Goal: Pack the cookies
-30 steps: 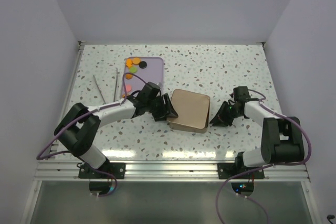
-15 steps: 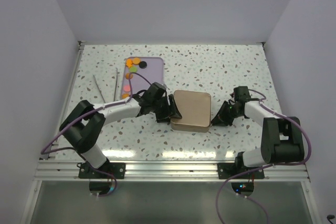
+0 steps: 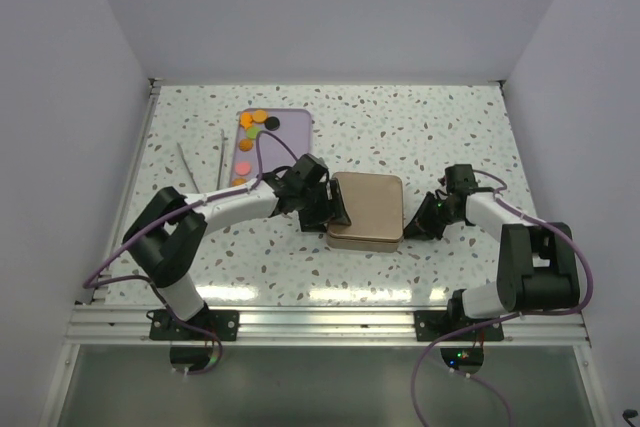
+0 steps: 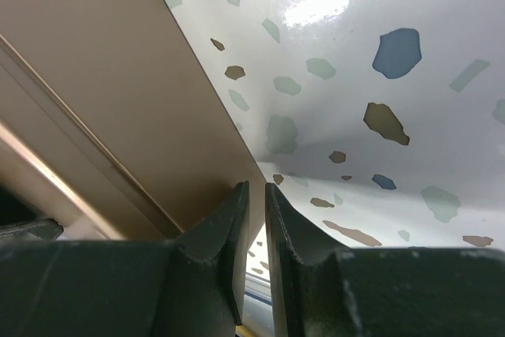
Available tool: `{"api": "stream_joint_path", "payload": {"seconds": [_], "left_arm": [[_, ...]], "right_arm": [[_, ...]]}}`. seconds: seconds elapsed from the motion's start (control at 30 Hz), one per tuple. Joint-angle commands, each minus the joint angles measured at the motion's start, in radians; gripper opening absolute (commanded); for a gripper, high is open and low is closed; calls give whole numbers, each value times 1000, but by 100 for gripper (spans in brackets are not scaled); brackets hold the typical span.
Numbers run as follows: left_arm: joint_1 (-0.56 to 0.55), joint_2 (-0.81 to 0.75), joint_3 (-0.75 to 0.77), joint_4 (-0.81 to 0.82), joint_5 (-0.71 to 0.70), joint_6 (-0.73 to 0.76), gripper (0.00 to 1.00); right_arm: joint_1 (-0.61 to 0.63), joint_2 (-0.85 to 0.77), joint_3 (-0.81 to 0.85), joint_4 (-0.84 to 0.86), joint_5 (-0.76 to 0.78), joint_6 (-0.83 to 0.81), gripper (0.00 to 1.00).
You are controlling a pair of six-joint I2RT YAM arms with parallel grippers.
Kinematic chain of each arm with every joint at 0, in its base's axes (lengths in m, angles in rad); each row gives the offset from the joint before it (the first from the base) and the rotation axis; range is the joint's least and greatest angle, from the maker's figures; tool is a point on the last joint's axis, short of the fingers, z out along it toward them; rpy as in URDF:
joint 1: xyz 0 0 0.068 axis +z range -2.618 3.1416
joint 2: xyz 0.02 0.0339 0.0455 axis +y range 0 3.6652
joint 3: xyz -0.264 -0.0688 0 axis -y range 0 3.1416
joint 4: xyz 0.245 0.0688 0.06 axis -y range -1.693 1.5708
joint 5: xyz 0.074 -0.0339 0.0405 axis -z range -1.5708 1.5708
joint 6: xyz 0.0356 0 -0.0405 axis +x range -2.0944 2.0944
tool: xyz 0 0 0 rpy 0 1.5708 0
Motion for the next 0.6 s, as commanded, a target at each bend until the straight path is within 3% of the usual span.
{"api": "stream_joint_path", "payload": {"seconds": [0.0,0.57], "left_arm": [[-18,-6,23,-23,-24,23,73],[-116,-46,51,-160,-129,80,70]], "right_arm": [[1,11,4,26,-35,4,18],[1,22,-2,48,-39,32,15]]}}
